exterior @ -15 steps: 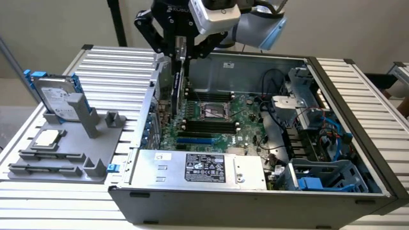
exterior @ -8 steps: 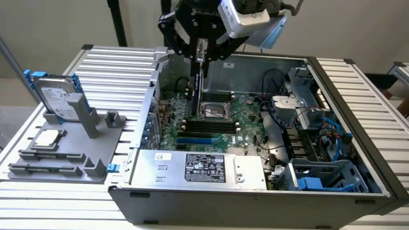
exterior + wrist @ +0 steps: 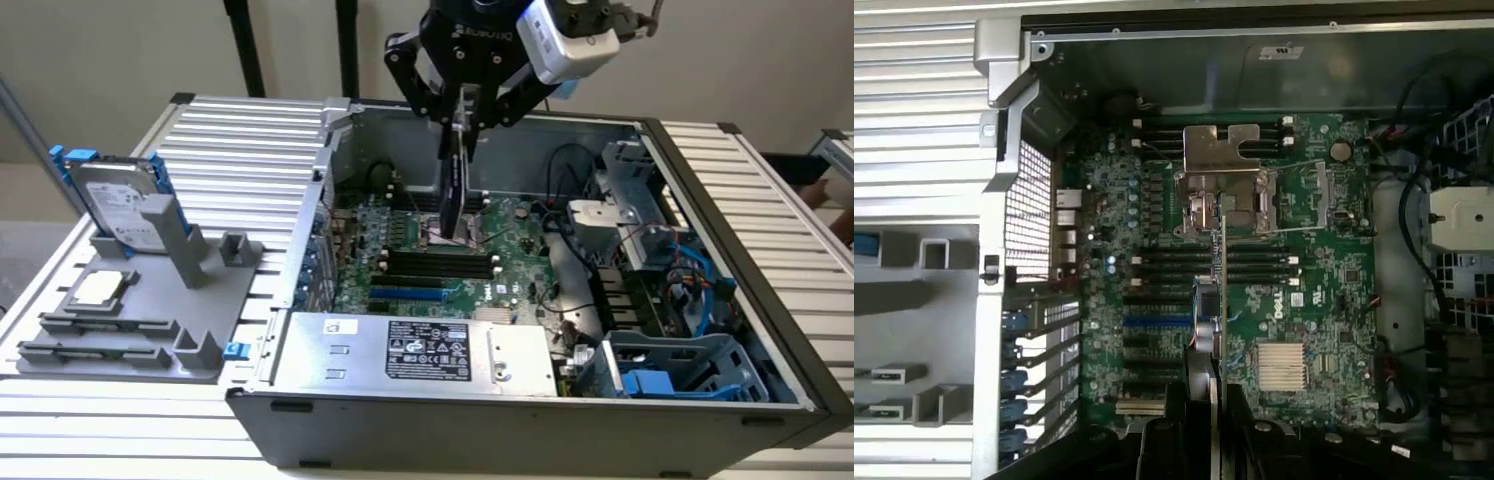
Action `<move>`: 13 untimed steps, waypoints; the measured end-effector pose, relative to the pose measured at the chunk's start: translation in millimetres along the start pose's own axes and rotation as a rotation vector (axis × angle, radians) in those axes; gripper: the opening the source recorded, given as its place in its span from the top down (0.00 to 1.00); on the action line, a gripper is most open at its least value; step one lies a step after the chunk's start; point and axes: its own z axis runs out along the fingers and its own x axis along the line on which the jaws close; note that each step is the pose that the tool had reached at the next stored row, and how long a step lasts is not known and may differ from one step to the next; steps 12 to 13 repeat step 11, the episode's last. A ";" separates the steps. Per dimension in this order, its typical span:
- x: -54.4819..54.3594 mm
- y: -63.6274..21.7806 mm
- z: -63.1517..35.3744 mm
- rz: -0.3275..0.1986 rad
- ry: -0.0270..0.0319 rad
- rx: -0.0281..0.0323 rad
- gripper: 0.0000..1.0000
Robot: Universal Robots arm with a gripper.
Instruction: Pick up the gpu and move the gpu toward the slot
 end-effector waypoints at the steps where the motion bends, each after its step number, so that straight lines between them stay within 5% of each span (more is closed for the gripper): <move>1: -3.5 2.5 1.0 0.000 0.0000 0.0009 0.74; 13: -8.9 5.6 2.1 0.000 0.0001 0.0023 0.74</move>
